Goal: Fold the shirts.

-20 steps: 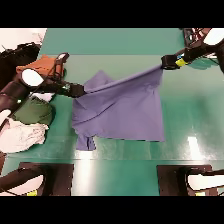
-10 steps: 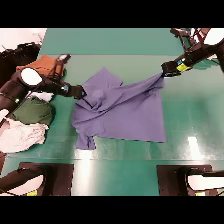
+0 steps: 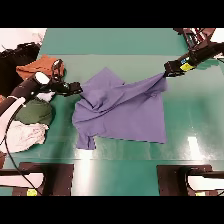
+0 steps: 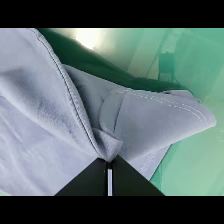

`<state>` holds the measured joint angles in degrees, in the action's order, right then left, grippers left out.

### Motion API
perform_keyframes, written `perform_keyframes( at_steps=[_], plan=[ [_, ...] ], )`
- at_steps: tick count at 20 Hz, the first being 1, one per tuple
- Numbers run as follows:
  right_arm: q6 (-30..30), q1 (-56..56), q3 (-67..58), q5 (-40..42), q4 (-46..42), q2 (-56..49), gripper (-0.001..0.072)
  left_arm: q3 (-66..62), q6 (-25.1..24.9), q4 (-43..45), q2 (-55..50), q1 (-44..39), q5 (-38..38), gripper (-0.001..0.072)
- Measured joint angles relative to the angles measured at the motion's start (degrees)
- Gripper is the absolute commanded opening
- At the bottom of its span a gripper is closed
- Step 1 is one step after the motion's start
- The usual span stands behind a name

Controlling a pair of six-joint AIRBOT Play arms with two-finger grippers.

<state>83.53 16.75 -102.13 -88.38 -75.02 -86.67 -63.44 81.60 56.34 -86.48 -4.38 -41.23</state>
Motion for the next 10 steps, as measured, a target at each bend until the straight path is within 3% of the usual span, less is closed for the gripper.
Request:
perform_keyframes(
  at_steps=[6, 8, 10],
  plan=[
    [0.0, 0.0, 0.0, -0.1, 0.0, 0.0, 0.0015, -0.1, -2.1, -5.5, -4.0, 0.2, 4.4, 0.0472],
    [0.0, 0.0, 0.0, -0.1, 0.0, 0.0, 0.0015, -0.1, -2.6, -5.8, -4.4, -0.5, 5.2, 0.0022],
    [0.0, 0.0, 0.0, 0.1, 0.0, 0.0, 0.0015, -0.6, -3.1, -6.3, -4.5, -1.0, 5.5, 0.0026]
  ],
)
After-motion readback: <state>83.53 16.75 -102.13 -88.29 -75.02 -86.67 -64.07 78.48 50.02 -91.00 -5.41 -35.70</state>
